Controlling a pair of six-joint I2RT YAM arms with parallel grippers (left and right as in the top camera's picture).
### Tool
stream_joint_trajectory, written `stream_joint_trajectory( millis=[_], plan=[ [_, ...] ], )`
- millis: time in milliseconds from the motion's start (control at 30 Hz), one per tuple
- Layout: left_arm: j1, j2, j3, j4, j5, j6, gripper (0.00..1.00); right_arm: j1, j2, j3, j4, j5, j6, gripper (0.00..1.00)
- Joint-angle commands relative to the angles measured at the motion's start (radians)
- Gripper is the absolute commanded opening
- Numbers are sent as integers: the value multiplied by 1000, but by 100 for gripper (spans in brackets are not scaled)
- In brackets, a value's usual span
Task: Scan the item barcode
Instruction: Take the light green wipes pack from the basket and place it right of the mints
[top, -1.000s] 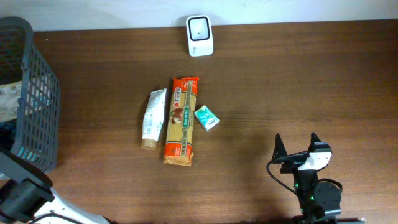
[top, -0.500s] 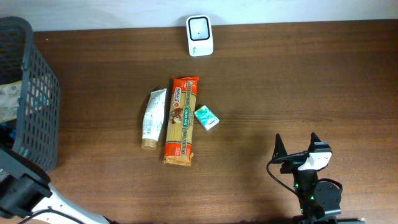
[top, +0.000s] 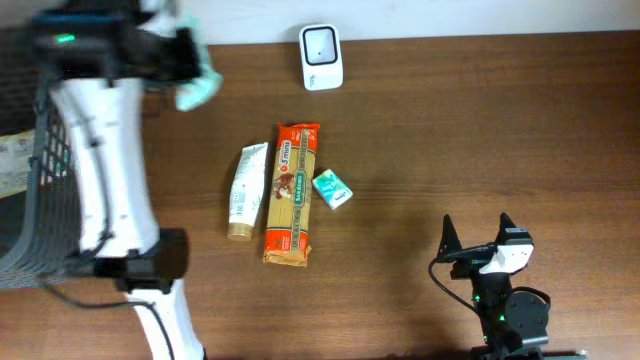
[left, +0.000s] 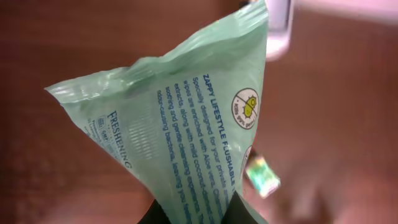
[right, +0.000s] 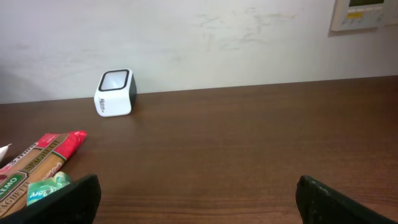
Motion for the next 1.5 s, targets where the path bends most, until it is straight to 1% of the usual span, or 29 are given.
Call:
stream_joint_trajectory(
  millis=[0, 67, 133, 167, 233, 300, 333, 367, 400, 433, 467, 500, 533, 567, 600, 633, 667, 733, 900, 1000, 1067, 1133, 1167, 1300, 1367, 1467],
  plan=[
    [-189, 98, -206, 57, -52, 16, 0, 7, -6, -9, -1, 6, 3, 99],
    [-296, 136, -351, 148, 1, 16, 0, 7, -6, -9, -1, 6, 3, 99],
    [-428, 146, -519, 277, 6, 16, 0, 7, -6, -9, -1, 6, 3, 99],
    [-476, 146, -573, 323, 6, 16, 0, 7, -6, -9, -1, 6, 3, 99],
    [-550, 146, -657, 394, 6, -23, 0, 7, -6, -9, -1, 6, 3, 99],
    [-615, 148, -735, 478, 6, -52, 4, 7, -6, -9, -1, 6, 3, 99],
    [-639, 148, -763, 506, 6, -52, 10, 7, -6, -9, -1, 6, 3, 99],
    [-656, 148, -780, 525, 6, -51, 34, 7, -6, -9, -1, 6, 3, 99],
    [-657, 148, -782, 533, 6, -51, 52, 7, -6, -9, -1, 6, 3, 99],
    [-657, 148, -782, 544, 6, -51, 65, 7, -6, -9, -1, 6, 3, 99],
    [-657, 148, -776, 562, 6, -33, 73, 7, -6, -9, -1, 6, 3, 99],
    [-655, 148, -749, 565, 6, 5, 76, 7, -6, -9, -1, 6, 3, 99],
    [-652, 148, -727, 560, -1, 10, 75, 7, -6, -9, -1, 6, 3, 99],
    [-640, 148, -694, 540, -1, 10, 55, 7, -6, -9, -1, 6, 3, 99],
    [-627, 148, -680, 517, 0, 10, 27, 7, -6, -9, -1, 6, 3, 99],
    [-609, 148, -674, 484, 39, 10, 3, 7, -6, -9, -1, 6, 3, 99],
    [-602, 148, -674, 472, 85, 10, 0, 7, -6, -9, -1, 6, 3, 99],
    [-604, 148, -674, 463, 167, 32, 0, 7, -6, -9, -1, 6, 3, 99],
    [-611, 148, -674, 441, 177, 216, 0, 7, -6, -9, -1, 6, 3, 99],
    [-612, 148, -674, 425, 221, 307, 0, 7, -6, -9, -1, 6, 3, 99],
    [-611, 148, -677, 424, 221, 367, 0, 7, -6, -9, -1, 6, 3, 99],
    [-611, 148, -707, 439, 226, 388, 0, 7, -6, -9, -1, 6, 3, 99],
    [-611, 149, -727, 453, 265, 422, 0, 7, -6, -9, -1, 6, 3, 99],
    [-611, 166, -791, 519, 270, 423, 0, 7, -6, -9, -1, 6, 3, 98],
    [-611, 210, -794, 523, 272, 403, 0, 7, -6, -9, -1, 6, 3, 99],
    [-611, 222, -794, 526, 264, 393, 0, 7, -6, -9, -1, 6, 3, 99]
  ],
)
